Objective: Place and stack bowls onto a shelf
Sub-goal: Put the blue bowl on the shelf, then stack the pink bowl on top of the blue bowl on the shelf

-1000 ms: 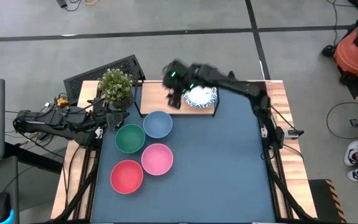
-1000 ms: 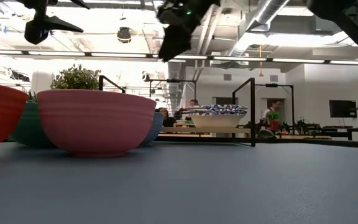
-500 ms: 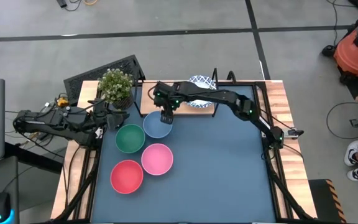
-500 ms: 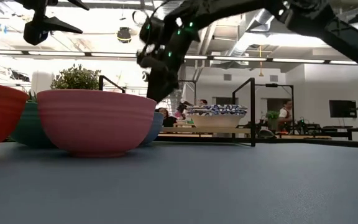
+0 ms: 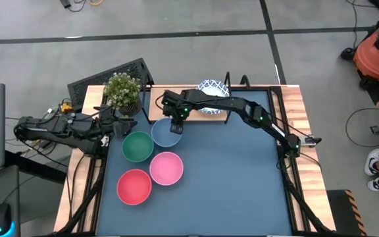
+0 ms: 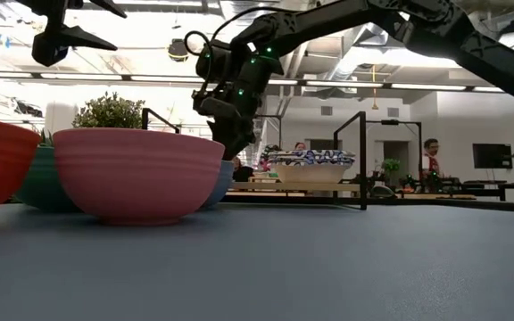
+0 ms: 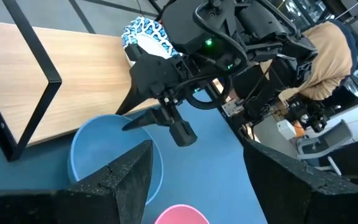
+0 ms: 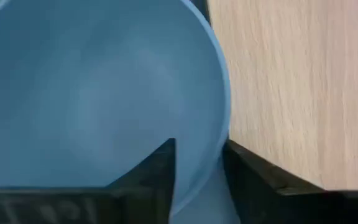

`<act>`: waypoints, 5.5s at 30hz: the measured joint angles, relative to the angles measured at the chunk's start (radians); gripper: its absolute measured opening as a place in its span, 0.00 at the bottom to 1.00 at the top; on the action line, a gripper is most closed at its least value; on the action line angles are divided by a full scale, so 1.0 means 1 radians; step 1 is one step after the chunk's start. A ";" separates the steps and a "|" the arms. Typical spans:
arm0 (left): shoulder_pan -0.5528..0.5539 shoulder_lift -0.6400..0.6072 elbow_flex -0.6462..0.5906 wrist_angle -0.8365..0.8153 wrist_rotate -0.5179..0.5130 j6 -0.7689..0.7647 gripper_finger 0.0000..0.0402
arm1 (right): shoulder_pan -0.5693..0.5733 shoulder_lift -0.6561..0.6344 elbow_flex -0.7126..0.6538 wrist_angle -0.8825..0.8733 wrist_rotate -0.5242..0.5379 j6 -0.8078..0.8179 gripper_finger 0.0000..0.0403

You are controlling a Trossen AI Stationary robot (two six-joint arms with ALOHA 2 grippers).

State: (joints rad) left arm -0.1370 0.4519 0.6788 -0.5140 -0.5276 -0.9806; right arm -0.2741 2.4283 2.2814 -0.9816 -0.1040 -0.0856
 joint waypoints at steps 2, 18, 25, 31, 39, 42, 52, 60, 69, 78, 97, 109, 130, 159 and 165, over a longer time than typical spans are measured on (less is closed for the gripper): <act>0.000 0.000 0.000 -0.002 0.000 0.000 0.59 | -0.003 0.000 0.000 -0.001 0.000 0.000 0.30; 0.000 0.000 0.000 -0.021 0.000 0.000 0.59 | -0.024 -0.010 -0.001 -0.019 -0.002 0.010 0.04; 0.000 0.000 0.000 -0.019 0.000 0.000 0.59 | -0.036 -0.030 0.074 -0.087 -0.003 0.007 0.04; 0.000 0.000 0.000 -0.019 -0.001 0.000 0.59 | -0.056 -0.085 0.074 -0.069 -0.010 0.010 0.04; 0.000 0.000 0.000 -0.019 -0.002 -0.007 0.59 | -0.127 -0.101 0.075 -0.007 -0.004 0.034 0.04; 0.000 0.000 0.000 -0.019 -0.002 -0.008 0.59 | -0.144 -0.105 0.075 0.037 -0.003 0.037 0.04; 0.000 0.000 0.000 -0.019 -0.002 -0.010 0.59 | -0.203 -0.098 0.074 0.063 0.004 0.112 0.04; 0.000 0.000 0.000 -0.027 -0.004 -0.009 0.59 | -0.235 -0.097 0.051 0.051 0.003 0.165 0.04; 0.000 0.000 0.000 -0.041 -0.008 -0.010 0.59 | -0.238 -0.097 0.052 0.055 0.003 0.165 0.08; 0.000 0.000 0.000 -0.051 -0.006 -0.009 0.59 | -0.239 -0.097 0.052 0.065 0.003 0.160 0.10; 0.000 0.000 0.000 -0.060 -0.002 -0.008 0.59 | -0.259 -0.097 0.053 0.054 0.004 0.191 0.27; 0.000 0.000 0.000 -0.079 0.025 -0.004 0.59 | -0.233 -0.198 0.074 0.089 0.001 0.123 0.29; 0.000 0.000 0.000 -0.079 0.062 0.037 0.59 | 0.210 -0.420 0.075 -0.208 0.054 0.068 0.29; 0.000 0.000 0.000 -0.079 0.156 0.034 0.59 | 0.365 -0.026 0.073 -0.093 0.140 0.307 0.29; 0.000 0.000 0.000 -0.079 0.156 0.038 0.59 | 0.371 -0.063 0.077 -0.057 0.255 0.324 0.29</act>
State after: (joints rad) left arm -0.1371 0.4519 0.6792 -0.5930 -0.3717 -0.9423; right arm 0.0971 2.3652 2.3580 -1.0391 0.1513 0.2380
